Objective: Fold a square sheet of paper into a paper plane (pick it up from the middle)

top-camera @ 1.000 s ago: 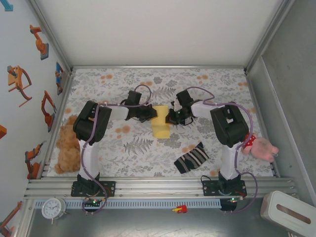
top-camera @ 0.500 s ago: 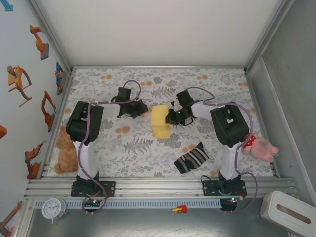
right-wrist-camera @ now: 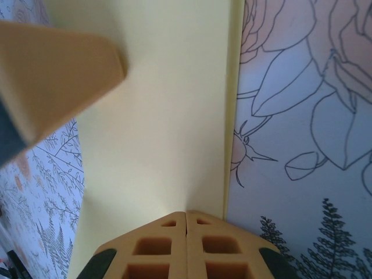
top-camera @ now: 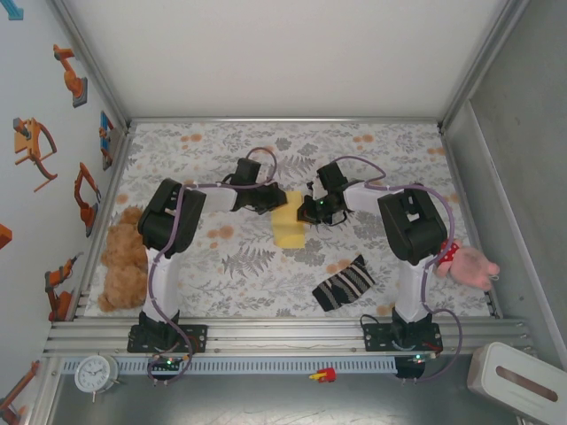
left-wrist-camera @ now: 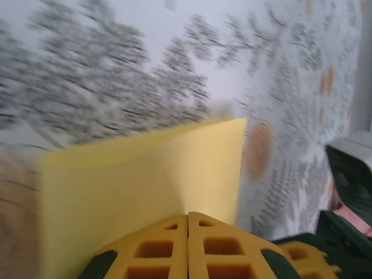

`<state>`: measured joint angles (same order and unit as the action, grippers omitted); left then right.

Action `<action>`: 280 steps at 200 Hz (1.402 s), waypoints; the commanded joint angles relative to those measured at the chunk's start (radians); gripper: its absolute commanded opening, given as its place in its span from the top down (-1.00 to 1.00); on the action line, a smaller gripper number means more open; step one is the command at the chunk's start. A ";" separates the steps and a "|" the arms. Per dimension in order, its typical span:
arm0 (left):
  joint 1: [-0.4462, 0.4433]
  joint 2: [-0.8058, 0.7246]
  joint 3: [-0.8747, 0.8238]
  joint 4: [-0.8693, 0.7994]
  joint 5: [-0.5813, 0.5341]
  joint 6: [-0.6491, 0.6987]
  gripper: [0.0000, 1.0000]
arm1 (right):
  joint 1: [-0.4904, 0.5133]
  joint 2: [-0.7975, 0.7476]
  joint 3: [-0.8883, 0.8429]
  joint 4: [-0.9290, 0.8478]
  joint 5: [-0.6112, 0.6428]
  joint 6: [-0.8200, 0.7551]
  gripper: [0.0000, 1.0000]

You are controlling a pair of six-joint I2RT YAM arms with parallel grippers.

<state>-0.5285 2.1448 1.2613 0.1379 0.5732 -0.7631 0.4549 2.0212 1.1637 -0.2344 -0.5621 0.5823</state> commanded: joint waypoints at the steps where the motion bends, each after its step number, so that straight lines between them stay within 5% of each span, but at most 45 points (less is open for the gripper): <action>1: 0.036 0.032 0.029 -0.081 -0.047 0.008 0.84 | -0.007 0.158 -0.128 -0.220 0.290 -0.005 1.00; 55: 0.117 0.071 0.101 -0.226 -0.116 0.053 0.84 | -0.007 0.170 -0.132 -0.238 0.319 -0.009 1.00; 132: 0.168 0.021 0.146 -0.254 -0.061 0.068 0.82 | -0.007 0.175 -0.128 -0.230 0.317 -0.010 1.00; 188: 0.042 -0.194 -0.048 -0.135 -0.036 -0.041 0.82 | -0.006 0.183 -0.126 -0.232 0.312 -0.006 1.00; 227: -0.061 -0.168 -0.094 -0.132 0.014 -0.108 0.84 | -0.007 0.183 -0.127 -0.233 0.314 -0.007 1.00; 280: -0.071 -0.122 -0.098 -0.261 0.039 -0.054 0.86 | -0.007 0.183 -0.127 -0.232 0.315 -0.007 1.00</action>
<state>-0.6071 2.0006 1.1667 -0.0357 0.5816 -0.8375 0.4541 2.0186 1.1553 -0.2222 -0.5613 0.5823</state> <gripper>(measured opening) 0.074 0.049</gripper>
